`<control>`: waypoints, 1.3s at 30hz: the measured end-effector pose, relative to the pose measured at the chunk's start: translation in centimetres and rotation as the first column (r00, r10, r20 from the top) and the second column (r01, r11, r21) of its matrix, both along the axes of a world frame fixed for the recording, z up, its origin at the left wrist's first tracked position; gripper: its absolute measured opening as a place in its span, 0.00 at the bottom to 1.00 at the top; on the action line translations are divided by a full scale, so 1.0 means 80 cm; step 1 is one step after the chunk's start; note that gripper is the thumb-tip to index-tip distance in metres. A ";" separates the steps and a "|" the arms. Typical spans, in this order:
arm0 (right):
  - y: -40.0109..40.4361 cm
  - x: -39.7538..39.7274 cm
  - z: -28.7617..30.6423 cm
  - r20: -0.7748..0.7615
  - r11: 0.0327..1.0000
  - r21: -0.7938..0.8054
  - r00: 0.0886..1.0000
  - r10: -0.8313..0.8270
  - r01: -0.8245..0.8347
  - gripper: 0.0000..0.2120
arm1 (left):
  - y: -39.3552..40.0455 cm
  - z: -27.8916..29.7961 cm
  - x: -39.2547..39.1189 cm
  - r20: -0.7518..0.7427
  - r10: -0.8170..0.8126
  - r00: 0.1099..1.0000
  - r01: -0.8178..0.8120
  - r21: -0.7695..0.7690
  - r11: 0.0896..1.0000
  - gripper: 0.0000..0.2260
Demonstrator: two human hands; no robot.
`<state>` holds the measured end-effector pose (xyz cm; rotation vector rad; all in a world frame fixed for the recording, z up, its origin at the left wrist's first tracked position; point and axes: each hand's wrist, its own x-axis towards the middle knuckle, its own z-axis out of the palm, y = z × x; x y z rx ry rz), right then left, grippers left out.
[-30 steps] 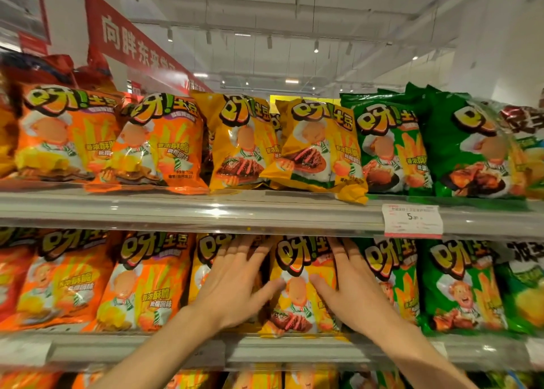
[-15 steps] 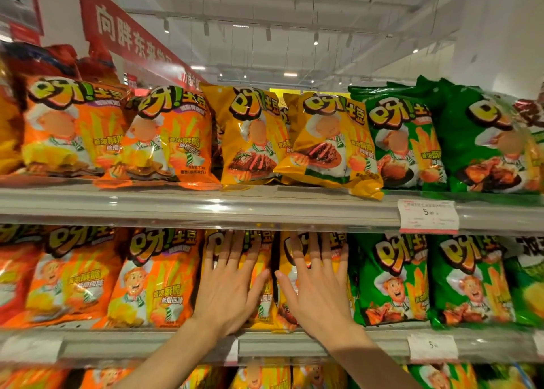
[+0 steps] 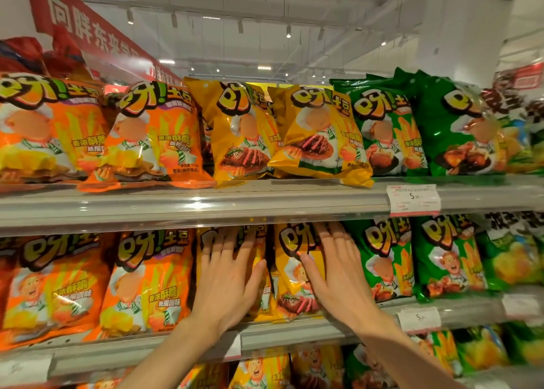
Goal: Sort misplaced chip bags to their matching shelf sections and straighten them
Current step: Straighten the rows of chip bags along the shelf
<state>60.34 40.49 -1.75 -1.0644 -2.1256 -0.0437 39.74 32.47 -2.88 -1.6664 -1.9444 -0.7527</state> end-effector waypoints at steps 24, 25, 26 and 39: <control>0.138 0.228 0.031 0.040 0.905 -0.391 0.979 0.200 -0.169 0.49 | 0.133 0.035 0.243 0.370 -0.202 0.907 0.263 -0.121 0.957 0.40; 0.140 0.227 0.031 0.034 0.896 -0.398 0.973 0.228 -0.196 0.51 | 0.137 0.037 0.244 0.369 -0.190 0.910 0.253 -0.130 0.959 0.41; 0.143 0.226 0.031 0.024 0.886 -0.406 0.966 0.256 -0.225 0.52 | 0.140 0.038 0.243 0.370 -0.182 0.911 0.248 -0.139 0.959 0.41; 0.153 0.223 0.036 -0.063 0.860 -0.396 0.944 0.324 -0.322 0.56 | 0.152 0.047 0.243 0.613 -0.222 0.759 0.348 -0.093 0.933 0.45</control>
